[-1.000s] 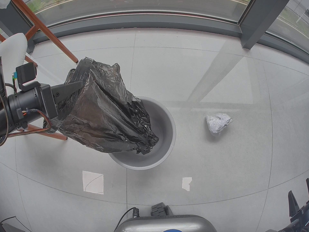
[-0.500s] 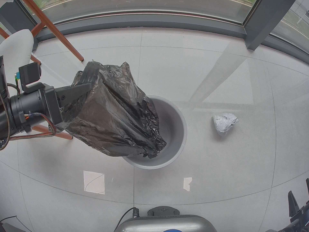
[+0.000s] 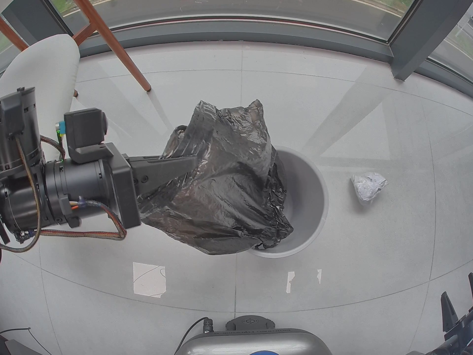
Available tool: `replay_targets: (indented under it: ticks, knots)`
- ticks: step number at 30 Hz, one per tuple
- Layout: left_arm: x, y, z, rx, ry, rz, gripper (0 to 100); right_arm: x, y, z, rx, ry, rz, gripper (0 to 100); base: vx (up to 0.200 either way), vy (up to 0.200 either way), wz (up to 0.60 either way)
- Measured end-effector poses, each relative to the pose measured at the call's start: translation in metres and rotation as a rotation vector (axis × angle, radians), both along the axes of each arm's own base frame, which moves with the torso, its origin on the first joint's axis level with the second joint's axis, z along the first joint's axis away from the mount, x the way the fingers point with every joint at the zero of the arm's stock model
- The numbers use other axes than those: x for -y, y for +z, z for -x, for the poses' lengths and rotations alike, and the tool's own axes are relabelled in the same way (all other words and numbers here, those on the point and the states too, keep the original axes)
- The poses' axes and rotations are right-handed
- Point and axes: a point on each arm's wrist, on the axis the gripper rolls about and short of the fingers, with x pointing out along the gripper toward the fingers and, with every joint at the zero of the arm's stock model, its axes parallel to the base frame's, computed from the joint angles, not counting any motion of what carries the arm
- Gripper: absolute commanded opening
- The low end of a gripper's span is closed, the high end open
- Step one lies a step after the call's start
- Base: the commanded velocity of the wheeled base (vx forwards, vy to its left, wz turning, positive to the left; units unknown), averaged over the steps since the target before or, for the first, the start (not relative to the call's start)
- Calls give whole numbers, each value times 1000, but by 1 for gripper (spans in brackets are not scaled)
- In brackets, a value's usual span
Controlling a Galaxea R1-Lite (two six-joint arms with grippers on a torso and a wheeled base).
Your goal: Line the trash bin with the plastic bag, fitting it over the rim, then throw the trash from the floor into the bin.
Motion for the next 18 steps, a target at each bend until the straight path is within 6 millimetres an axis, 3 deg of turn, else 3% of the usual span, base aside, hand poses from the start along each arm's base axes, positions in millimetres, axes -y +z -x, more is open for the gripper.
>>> replay_targets:
  ticks: [6,18]
  knots:
    - [9,-4,-5,0,-9,-22,0,0,0,0,1,0,0,100,0,200,0]
    - [43,1,1,15,-71,-22,0,0,0,0,1,0,0,100,0,0,0]
